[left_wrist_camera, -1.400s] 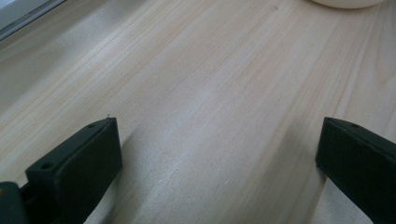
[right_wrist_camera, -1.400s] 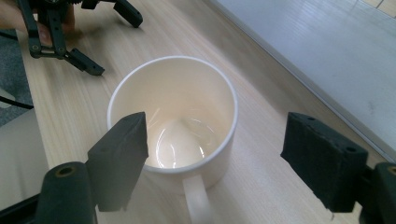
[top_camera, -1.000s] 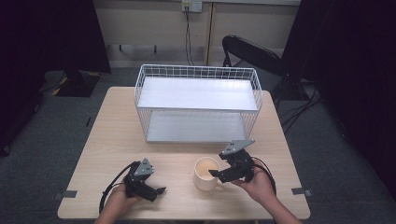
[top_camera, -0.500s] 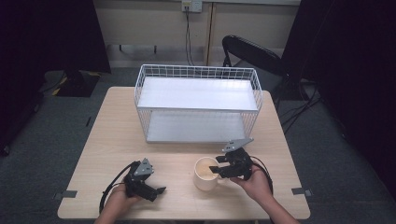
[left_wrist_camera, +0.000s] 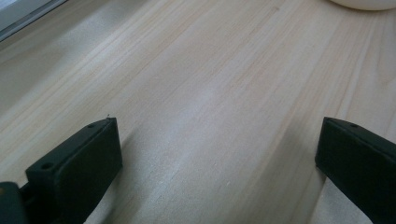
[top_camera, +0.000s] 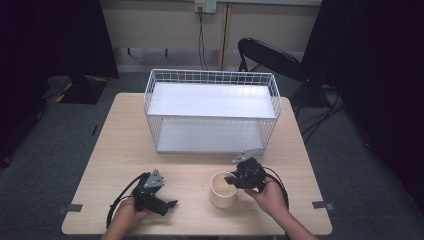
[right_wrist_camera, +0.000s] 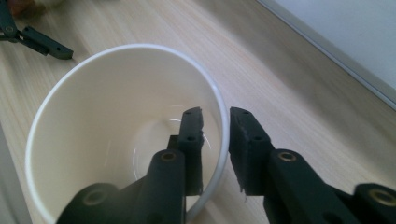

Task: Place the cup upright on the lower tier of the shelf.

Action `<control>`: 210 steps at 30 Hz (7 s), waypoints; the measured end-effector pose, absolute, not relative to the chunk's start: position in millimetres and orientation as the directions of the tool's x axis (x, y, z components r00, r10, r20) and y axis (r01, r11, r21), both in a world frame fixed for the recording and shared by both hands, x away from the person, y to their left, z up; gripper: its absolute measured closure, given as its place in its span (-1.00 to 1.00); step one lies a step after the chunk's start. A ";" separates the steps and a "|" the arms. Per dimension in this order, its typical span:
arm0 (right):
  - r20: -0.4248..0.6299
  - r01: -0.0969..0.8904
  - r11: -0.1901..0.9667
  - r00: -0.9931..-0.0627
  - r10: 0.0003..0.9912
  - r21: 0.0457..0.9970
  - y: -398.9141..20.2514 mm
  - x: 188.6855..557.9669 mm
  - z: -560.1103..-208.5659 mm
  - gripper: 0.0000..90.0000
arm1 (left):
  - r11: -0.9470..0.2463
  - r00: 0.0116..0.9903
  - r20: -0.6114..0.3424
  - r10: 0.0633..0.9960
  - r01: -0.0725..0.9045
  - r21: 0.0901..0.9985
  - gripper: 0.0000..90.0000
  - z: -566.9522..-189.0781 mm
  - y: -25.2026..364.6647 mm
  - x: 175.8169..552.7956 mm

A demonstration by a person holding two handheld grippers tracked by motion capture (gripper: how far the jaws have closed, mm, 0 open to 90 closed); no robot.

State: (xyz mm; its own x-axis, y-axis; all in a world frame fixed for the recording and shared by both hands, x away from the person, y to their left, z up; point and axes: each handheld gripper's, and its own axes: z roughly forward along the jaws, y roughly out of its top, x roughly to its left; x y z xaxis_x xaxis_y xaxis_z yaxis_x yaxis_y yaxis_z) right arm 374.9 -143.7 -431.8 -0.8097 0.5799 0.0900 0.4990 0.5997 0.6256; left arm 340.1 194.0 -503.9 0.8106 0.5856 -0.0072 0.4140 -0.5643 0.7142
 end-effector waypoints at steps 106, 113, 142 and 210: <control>-0.130 0.451 0.361 -0.464 0.876 0.817 -148.4 447.5 -419.1 0.84 | -0.562 0.809 -0.007 0.588 0.415 0.715 -1.00 -503.9 193.8 340.4; -0.161 0.432 0.363 -0.436 0.885 0.825 -148.4 451.8 -422.5 0.84 | -0.562 0.809 -0.008 0.588 0.416 0.715 -1.00 -503.9 193.8 340.4; -0.152 0.462 0.324 -0.371 0.916 0.826 -148.1 463.2 -432.2 0.83 | -0.562 0.809 -0.007 0.588 0.415 0.715 -1.00 -503.9 193.8 340.4; 0.058 0.480 0.186 -0.449 0.892 0.858 -162.0 444.9 -413.5 -0.55 | -0.563 0.809 -0.007 0.588 0.415 0.715 -1.00 -503.9 193.8 340.4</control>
State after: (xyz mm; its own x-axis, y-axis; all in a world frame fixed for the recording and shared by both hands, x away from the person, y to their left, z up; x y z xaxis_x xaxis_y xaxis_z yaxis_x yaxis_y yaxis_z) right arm 444.9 -162.0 -413.5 -0.4487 0.8918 0.0577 0.4797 0.1859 0.8575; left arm 340.4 193.8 -503.9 0.8090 0.5878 -0.0069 0.4151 -0.5629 0.7147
